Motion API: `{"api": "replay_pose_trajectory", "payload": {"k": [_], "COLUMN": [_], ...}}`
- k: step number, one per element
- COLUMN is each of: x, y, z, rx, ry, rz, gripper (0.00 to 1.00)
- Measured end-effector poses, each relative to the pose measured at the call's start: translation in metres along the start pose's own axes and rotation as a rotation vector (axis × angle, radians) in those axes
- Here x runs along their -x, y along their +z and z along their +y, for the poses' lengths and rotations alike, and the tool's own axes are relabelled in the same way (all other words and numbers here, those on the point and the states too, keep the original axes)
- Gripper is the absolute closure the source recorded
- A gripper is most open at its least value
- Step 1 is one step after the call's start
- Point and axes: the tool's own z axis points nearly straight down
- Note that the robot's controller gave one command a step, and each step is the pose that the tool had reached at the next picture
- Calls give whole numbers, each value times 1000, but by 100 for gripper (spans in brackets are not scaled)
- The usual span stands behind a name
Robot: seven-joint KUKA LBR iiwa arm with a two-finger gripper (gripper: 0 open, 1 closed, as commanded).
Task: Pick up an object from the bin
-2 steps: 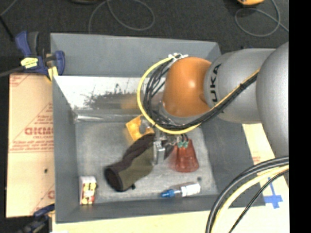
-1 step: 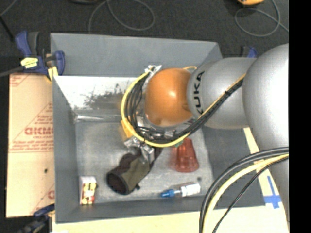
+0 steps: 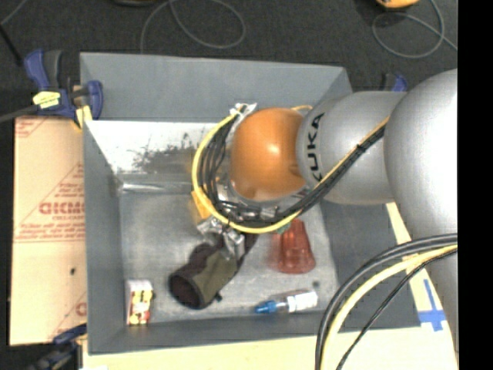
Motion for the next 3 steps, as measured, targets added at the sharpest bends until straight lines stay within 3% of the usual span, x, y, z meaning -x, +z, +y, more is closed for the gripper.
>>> {"api": "replay_pose_trajectory", "payload": {"k": [3], "x": [0], "y": [0], "z": [0], "rx": [1], "ry": [5], "rz": [1], "gripper": [100]}}
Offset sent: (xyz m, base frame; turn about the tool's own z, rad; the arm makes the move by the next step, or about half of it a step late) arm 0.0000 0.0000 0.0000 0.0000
